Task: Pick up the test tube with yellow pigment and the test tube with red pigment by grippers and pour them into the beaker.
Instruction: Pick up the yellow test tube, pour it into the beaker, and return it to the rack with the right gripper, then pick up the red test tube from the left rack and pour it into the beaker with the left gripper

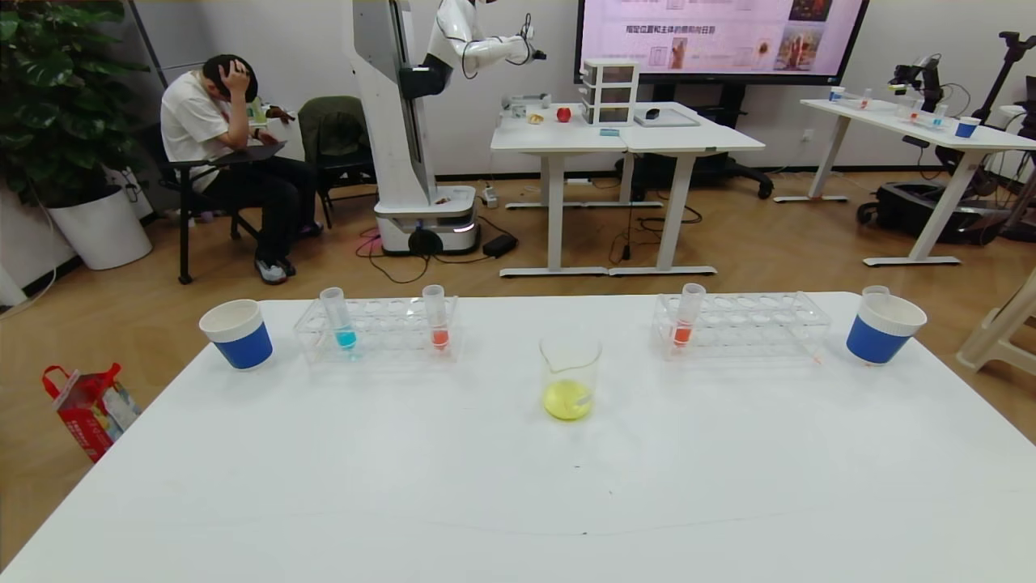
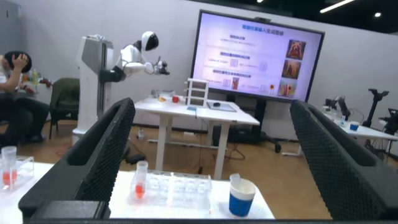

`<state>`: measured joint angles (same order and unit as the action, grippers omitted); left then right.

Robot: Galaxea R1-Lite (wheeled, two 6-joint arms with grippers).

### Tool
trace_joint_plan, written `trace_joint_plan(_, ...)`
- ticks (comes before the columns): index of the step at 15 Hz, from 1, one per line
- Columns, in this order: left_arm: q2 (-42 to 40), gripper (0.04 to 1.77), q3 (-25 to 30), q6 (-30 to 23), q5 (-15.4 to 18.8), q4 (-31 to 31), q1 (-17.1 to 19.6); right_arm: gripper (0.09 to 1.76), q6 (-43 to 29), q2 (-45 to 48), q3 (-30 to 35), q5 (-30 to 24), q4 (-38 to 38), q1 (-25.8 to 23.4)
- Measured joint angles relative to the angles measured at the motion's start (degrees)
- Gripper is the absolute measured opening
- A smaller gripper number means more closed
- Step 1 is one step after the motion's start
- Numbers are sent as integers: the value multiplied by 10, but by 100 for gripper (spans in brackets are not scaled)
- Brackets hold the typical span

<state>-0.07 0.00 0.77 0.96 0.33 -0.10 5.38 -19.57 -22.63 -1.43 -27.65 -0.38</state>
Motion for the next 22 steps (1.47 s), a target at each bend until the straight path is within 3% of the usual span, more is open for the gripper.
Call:
trace_joint_plan(6, 0, 175, 0, -3, -7, 0, 0, 174, 3, 167, 98, 1, 169, 10)
trace_joint_plan(10, 0, 175, 0, -3, -7, 0, 0, 174, 4, 192, 187, 1, 193, 10)
trace_joint_plan(13, 0, 175, 0, -3, -7, 0, 0, 174, -2, 196, 221, -1, 286, 11)
trace_joint_plan(17, 0, 175, -6, 0, -8, -10, 0, 174, -17, 196, 225, 3, 281, 11)
trace_joint_plan(22, 81, 175, -113, 7, -7, -15, -5, 174, -37, 196, 226, 7, 281, 11)
